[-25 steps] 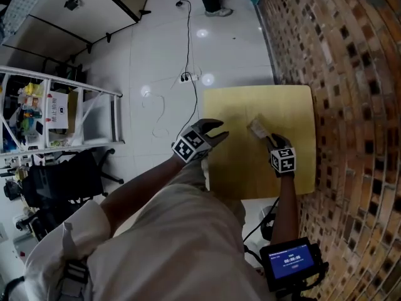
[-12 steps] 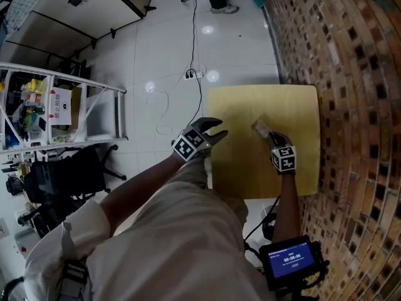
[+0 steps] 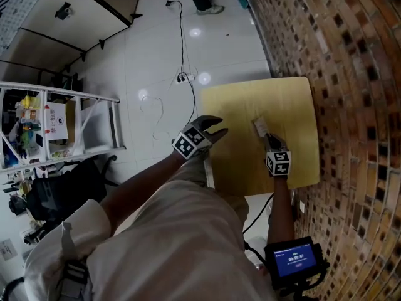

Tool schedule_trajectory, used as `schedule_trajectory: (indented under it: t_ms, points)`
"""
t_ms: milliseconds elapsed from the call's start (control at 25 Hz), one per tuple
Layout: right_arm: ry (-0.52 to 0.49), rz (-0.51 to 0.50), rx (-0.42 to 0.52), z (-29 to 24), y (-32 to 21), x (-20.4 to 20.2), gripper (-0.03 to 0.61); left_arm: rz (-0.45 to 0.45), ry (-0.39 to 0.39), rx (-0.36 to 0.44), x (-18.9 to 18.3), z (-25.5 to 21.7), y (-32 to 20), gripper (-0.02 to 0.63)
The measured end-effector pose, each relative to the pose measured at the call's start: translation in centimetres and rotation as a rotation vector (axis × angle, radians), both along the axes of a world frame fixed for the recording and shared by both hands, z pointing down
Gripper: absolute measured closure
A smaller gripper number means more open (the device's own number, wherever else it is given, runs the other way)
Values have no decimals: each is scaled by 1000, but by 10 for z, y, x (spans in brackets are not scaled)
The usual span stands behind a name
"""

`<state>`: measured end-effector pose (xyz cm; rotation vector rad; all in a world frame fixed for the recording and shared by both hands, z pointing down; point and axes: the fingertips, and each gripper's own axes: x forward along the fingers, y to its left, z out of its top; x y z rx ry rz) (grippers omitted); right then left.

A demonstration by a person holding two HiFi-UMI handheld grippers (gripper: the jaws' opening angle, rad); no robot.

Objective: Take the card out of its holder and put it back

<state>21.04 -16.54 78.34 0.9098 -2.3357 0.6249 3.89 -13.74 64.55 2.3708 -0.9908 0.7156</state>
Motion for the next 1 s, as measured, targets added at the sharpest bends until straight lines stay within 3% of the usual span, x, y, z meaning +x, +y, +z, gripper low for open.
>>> schedule_trajectory:
  t_ms: [680, 1000]
  points:
    - [-32, 230, 139, -85, 14, 16, 563, 107, 76, 45, -12, -18, -7, 454]
    - [-82, 435, 242, -161, 30, 35, 563, 193, 141, 121, -12, -41, -42, 471]
